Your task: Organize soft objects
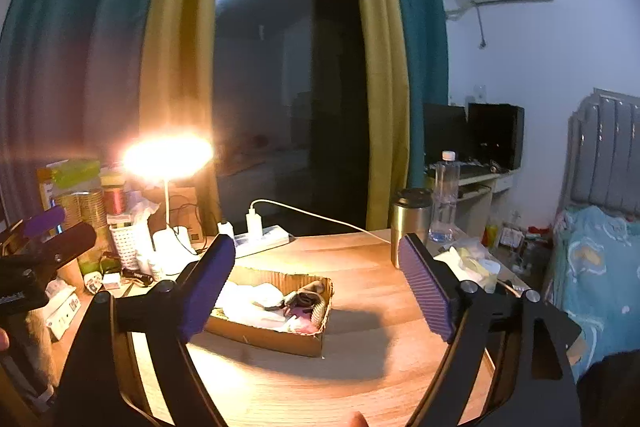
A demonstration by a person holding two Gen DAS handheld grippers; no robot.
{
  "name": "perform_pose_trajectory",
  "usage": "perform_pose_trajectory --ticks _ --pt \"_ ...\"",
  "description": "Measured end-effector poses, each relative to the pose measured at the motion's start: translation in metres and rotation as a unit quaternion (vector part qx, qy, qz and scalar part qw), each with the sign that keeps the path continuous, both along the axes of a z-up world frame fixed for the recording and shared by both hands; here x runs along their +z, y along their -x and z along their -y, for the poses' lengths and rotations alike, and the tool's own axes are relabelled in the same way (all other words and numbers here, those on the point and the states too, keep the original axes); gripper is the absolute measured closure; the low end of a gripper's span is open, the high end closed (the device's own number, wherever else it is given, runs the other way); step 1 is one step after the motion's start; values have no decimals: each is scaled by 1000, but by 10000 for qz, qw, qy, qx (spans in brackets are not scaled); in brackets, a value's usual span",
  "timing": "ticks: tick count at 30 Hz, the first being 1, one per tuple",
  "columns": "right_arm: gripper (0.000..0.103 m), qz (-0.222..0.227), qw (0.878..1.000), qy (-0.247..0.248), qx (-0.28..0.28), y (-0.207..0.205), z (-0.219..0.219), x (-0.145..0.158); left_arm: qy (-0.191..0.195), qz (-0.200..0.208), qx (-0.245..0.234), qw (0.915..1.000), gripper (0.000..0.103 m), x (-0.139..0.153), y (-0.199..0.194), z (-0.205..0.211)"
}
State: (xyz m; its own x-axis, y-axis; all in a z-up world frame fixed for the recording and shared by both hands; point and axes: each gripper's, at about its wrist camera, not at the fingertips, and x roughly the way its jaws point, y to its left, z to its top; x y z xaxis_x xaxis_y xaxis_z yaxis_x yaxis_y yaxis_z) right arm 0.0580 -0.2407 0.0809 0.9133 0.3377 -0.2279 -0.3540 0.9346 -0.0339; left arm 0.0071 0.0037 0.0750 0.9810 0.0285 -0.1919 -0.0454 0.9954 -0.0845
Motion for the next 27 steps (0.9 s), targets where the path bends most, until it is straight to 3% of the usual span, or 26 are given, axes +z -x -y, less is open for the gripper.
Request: perform_pose_trajectory --ticks 27 --pt "17 -159 9999 -17 -56 -6 8 -10 -55 -92 -107 9999 1 -2 -2 11"
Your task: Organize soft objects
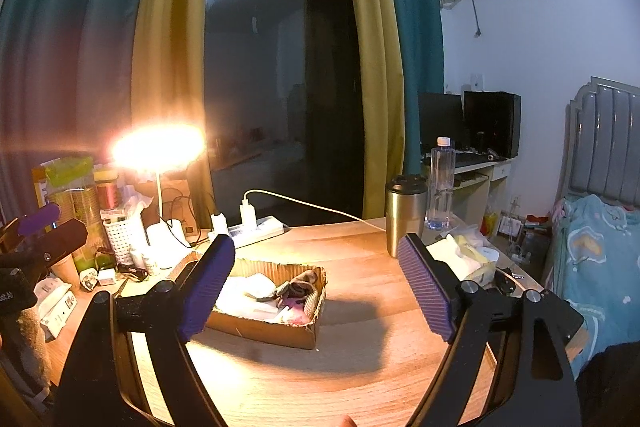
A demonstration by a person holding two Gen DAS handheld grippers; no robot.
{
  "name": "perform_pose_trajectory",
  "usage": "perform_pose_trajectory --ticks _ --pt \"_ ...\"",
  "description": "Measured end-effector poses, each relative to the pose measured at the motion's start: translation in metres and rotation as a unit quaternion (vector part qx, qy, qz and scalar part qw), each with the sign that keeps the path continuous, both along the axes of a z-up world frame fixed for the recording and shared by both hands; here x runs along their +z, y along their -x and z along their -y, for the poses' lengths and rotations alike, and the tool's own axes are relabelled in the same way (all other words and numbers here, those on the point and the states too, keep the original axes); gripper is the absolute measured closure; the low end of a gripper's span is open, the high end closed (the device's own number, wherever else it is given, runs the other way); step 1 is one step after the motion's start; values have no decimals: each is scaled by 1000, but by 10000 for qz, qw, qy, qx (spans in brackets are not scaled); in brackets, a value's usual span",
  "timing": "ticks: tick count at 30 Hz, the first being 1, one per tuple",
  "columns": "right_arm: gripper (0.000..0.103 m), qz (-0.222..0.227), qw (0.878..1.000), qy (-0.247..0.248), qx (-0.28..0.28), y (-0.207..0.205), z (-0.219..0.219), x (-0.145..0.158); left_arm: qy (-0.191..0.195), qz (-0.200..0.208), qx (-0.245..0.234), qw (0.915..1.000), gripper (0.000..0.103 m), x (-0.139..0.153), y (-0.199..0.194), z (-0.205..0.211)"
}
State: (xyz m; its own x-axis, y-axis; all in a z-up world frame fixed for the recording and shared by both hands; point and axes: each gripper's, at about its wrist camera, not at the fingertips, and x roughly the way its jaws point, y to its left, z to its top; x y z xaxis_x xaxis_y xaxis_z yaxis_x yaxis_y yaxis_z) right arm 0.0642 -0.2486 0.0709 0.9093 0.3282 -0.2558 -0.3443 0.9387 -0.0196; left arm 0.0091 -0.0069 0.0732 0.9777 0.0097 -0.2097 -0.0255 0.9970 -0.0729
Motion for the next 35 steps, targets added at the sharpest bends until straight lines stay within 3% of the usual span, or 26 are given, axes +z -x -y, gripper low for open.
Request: perform_pose_trajectory --ticks 35 --pt "17 -93 9999 73 25 -9 4 -10 -63 -190 -147 9997 1 -14 -7 1"
